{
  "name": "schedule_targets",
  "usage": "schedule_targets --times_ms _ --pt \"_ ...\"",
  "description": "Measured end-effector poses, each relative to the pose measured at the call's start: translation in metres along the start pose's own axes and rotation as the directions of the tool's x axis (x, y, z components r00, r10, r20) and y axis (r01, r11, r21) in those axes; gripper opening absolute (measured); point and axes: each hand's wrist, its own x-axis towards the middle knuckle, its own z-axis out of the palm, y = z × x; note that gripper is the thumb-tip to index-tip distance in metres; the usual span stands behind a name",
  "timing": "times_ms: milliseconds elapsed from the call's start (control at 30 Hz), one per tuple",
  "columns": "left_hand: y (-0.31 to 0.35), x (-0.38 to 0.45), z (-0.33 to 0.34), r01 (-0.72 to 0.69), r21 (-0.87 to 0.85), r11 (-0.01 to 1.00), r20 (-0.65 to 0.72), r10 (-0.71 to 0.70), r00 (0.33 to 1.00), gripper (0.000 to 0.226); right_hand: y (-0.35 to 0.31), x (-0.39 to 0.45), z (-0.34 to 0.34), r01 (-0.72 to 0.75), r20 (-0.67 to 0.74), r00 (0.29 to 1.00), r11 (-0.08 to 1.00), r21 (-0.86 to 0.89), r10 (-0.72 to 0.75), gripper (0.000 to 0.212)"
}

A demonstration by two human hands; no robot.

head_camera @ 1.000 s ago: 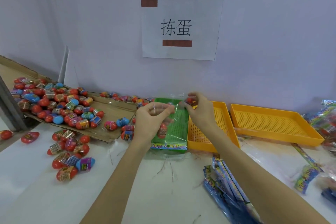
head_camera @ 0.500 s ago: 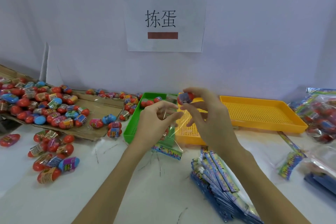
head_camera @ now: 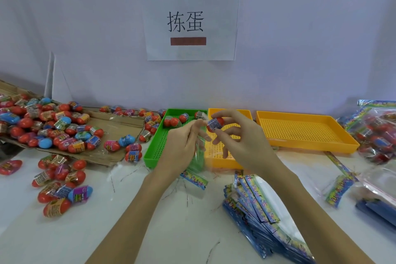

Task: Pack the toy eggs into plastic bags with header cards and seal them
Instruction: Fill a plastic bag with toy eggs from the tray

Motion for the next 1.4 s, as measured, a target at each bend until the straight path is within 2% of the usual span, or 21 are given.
schedule_targets --times_ms 133,233,333,433,533,633,733,833,933,1067,1167,1300,1400 --pt "0.003 -0.001 -0.003 -0.033 0.035 0.999 0.003 0.032 0.999 0.032 -0.003 0.001 -0.003 -0.141 0.089 0.988 0.979 0.147 0.129 0.020" --pt "0.005 -0.001 -0.005 -0.076 0.083 0.994 0.070 0.070 0.995 0.041 -0.003 -0.002 -0.001 -0.155 0.008 0.988 0.970 0.188 0.156 0.017" --pt "0.008 -0.001 -0.006 -0.083 0.132 0.988 0.079 0.073 0.994 0.047 -0.004 -0.003 -0.001 -0.126 -0.047 0.990 0.984 0.125 0.133 0.024" --pt "0.010 -0.003 -0.008 -0.091 0.158 0.983 0.064 0.082 0.995 0.046 -0.005 -0.001 -0.006 -0.114 0.084 0.991 0.989 0.091 0.107 0.019" --pt "0.013 -0.002 -0.011 -0.073 0.162 0.984 0.086 0.059 0.995 0.047 -0.004 0.001 -0.010 -0.167 0.212 0.966 0.983 0.076 0.148 0.030" --pt "0.015 -0.003 -0.010 -0.090 0.175 0.980 0.148 0.065 0.987 0.047 -0.002 -0.001 -0.011 -0.140 0.264 0.953 0.989 -0.053 0.149 0.037" --pt "0.013 -0.003 -0.008 -0.080 0.208 0.975 0.164 0.045 0.985 0.049 -0.002 -0.001 -0.012 -0.130 0.278 0.951 0.991 -0.038 0.136 0.031" --pt "0.012 0.001 -0.010 0.007 0.136 0.991 0.157 -0.028 0.987 0.059 0.000 -0.001 -0.016 -0.167 0.277 0.950 0.985 0.051 0.146 0.023" --pt "0.012 0.003 -0.012 0.048 0.094 0.994 0.160 -0.062 0.985 0.075 0.000 -0.001 -0.017 -0.213 0.342 0.926 0.970 0.120 0.161 0.020" --pt "0.006 0.002 -0.015 0.003 0.223 0.975 0.179 -0.044 0.983 0.093 -0.003 -0.002 -0.018 -0.202 0.408 0.900 0.977 0.072 0.156 0.021" --pt "0.005 0.002 -0.015 0.015 0.207 0.978 0.152 -0.048 0.987 0.092 -0.005 -0.003 -0.018 -0.213 0.440 0.885 0.973 0.093 0.152 0.019" --pt "0.003 0.002 -0.015 0.043 0.199 0.979 0.102 -0.064 0.993 0.086 -0.005 -0.006 -0.010 -0.243 0.462 0.876 0.955 0.171 0.140 0.028" --pt "0.003 0.004 -0.016 0.074 0.198 0.977 0.127 -0.101 0.987 0.076 -0.004 -0.006 -0.009 -0.244 0.454 0.880 0.953 0.179 0.140 0.029"
